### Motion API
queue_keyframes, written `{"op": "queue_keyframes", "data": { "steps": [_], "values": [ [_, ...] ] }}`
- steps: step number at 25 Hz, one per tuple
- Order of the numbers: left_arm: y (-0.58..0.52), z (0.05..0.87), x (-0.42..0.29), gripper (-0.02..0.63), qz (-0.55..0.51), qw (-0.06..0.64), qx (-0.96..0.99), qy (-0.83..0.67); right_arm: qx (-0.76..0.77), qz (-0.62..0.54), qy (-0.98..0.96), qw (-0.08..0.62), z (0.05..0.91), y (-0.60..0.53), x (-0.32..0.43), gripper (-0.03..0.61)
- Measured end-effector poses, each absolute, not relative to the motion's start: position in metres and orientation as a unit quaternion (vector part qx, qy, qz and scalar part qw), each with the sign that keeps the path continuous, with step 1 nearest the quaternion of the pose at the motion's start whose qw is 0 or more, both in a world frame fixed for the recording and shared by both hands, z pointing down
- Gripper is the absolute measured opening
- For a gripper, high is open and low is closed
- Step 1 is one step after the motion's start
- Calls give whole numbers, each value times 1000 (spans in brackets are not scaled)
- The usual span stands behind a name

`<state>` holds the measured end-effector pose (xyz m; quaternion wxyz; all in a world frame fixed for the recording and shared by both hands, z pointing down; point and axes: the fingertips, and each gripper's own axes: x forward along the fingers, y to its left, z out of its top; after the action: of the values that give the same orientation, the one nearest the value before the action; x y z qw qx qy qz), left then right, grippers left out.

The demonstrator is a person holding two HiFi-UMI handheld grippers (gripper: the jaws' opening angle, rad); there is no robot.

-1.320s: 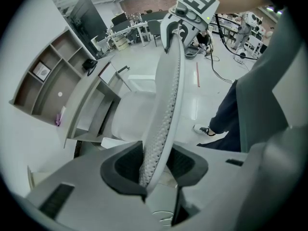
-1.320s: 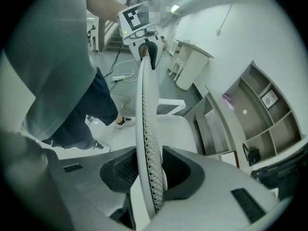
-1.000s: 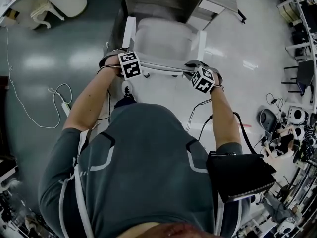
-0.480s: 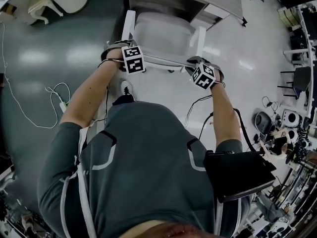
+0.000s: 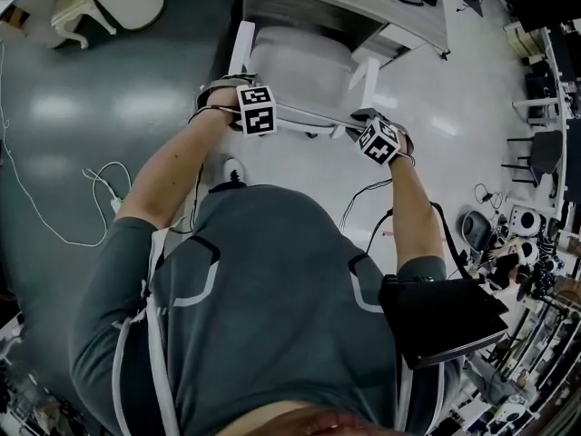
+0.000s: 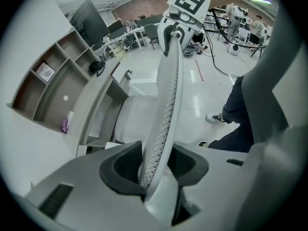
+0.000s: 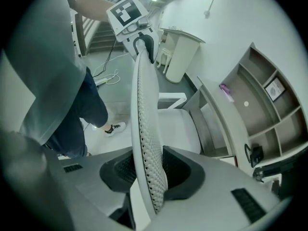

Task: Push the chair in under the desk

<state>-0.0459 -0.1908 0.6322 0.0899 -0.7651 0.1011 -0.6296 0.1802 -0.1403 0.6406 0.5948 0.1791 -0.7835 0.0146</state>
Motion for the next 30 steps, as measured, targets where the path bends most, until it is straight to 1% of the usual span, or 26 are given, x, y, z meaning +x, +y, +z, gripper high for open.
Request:
{"op": "queue_keyframes", "data": {
  "steps": [13, 19, 21, 25, 30],
  "values": [
    [-264, 632, -62, 156, -614, 135, -772, 95, 212, 24, -768, 604, 643, -200, 161, 135],
    [-291, 632, -69, 155, -622, 130, -767, 91, 212, 29, -769, 602, 642, -226, 155, 138],
    [-304, 633, -66, 155, -623, 131, -765, 96, 213, 21, -771, 600, 643, -240, 158, 138],
    [-326, 637, -52, 158, -632, 111, -761, 100, 200, 15, -772, 604, 646, -263, 173, 129],
    [-358, 637, -49, 161, -631, 116, -759, 112, 195, 15, -772, 605, 647, -295, 176, 126]
  ]
}}
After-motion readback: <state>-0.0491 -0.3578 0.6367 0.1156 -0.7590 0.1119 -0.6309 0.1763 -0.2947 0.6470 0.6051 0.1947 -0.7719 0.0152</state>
